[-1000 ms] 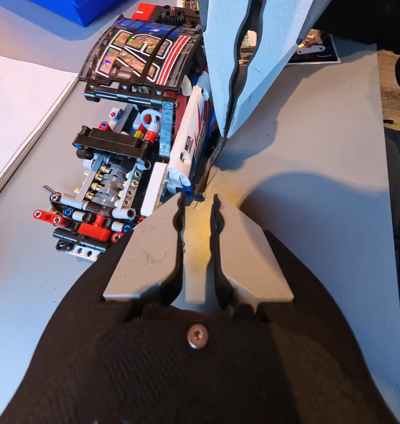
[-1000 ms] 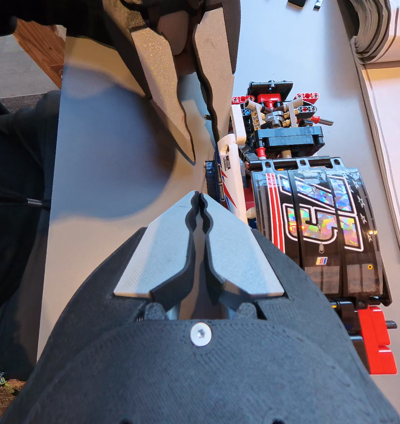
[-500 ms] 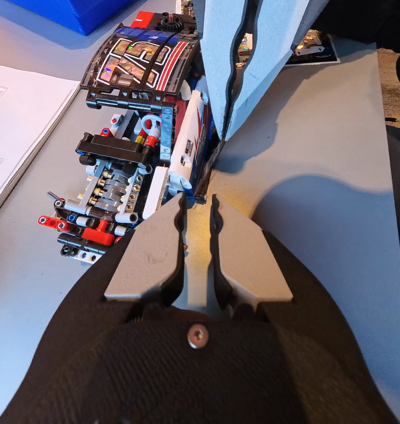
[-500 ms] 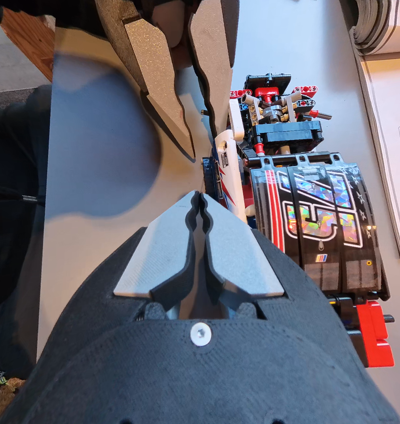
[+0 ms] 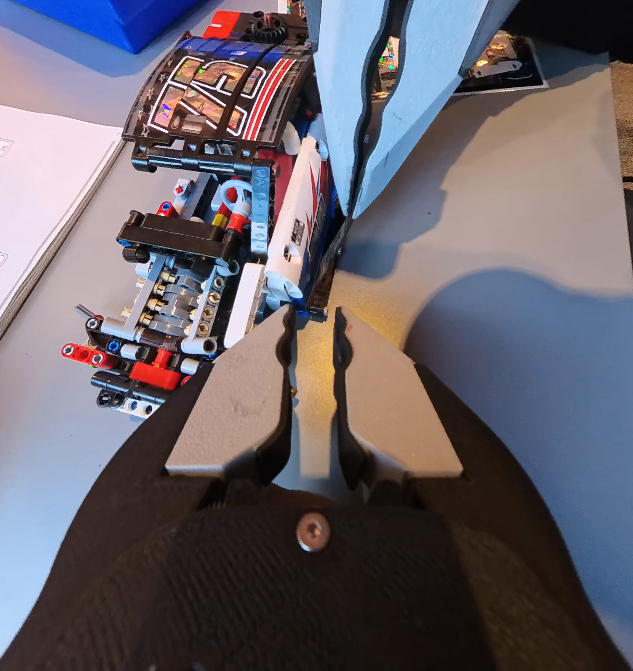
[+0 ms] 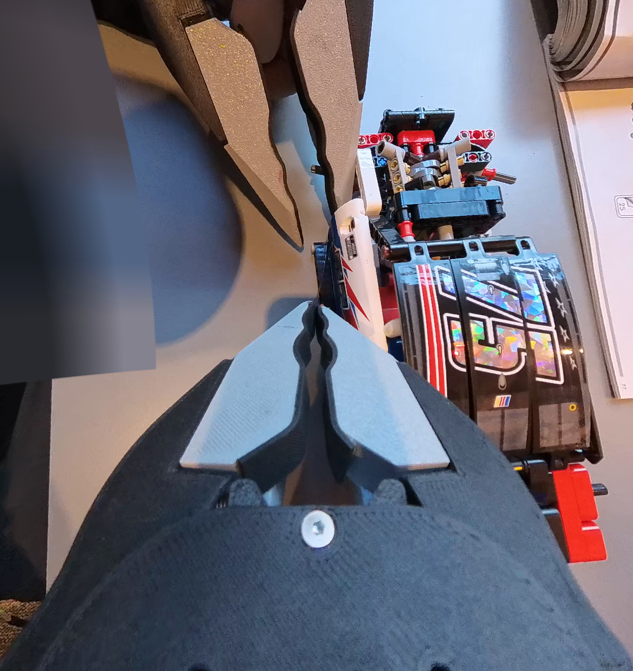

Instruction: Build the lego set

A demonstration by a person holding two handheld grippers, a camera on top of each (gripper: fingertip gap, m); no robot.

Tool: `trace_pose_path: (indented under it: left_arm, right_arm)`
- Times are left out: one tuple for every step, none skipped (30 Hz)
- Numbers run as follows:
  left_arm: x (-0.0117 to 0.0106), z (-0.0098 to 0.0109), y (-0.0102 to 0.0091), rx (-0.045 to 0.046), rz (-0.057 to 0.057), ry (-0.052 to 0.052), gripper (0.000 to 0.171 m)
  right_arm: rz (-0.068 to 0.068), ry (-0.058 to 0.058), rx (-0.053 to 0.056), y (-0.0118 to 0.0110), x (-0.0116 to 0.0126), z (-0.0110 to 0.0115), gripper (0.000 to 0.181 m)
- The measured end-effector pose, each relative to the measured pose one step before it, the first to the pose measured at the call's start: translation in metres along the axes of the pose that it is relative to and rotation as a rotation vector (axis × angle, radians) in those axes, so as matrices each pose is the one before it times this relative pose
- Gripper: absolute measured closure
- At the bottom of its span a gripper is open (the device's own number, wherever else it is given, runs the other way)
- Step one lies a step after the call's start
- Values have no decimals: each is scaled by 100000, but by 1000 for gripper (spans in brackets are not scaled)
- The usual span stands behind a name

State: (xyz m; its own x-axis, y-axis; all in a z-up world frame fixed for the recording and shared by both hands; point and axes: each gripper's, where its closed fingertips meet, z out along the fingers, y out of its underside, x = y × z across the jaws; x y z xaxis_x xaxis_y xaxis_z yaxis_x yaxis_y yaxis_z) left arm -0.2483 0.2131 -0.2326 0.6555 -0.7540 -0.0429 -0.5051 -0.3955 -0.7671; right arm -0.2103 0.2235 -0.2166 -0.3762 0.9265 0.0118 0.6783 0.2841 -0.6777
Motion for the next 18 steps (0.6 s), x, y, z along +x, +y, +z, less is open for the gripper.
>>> trace_pose_path:
  left_arm:
    - [-4,5,-4,-9,28,-62,153]
    - [-2,3,0,-45,101,-111,154]
    - [-11,8,-5,-39,116,-116,154]
    - [-9,15,2,-35,73,-126,154]
    - [-18,10,-7,-13,31,-107,154]
    - [-12,5,-4,-1,0,-30,154]
    - [0,6,-5,10,-30,41,154]
    - [-4,1,-1,17,-36,54,155]
    - [-2,6,-5,9,-20,27,155]
    - [-18,4,-2,-12,24,-66,155]
    - [-8,15,2,-31,90,-107,155]
    - [4,3,-1,-35,87,-74,155]
    - [-7,4,-2,-26,42,-73,155]
    - [-19,5,10,-16,-16,-144,155]
    - [-32,3,0,-26,-45,-194,155]
    - [-17,3,-1,-29,-23,-183,156]
    - [-21,4,-1,-27,-20,-204,156]
    - [-29,8,11,-53,-50,-186,156]
  right_arm:
    - [-15,105,105,-15,9,-20,181]
    - [-12,77,24,-3,12,2,181]
    - [-29,49,-50,7,9,-3,181]
    - [-29,21,-116,27,-5,9,181]
    - [-81,51,-192,35,-2,20,181]
    - [-152,100,-213,38,6,5,181]
    - [-145,106,-114,24,3,-2,181]
    - [-31,33,-23,7,-3,8,181]
    - [78,-41,18,7,-2,6,181]
    - [92,1,34,1,12,-2,181]
    - [20,61,-36,5,7,-3,181]
    - [-76,105,-90,16,11,3,181]
    - [-84,56,-93,14,-5,6,181]
    - [-34,-51,-123,11,-16,23,181]
    - [-26,-82,-113,33,-20,17,181]
    - [-21,-31,-22,10,-3,6,181]
    - [8,6,64,-9,-3,-9,181]
    - [42,33,64,-13,8,-19,181]
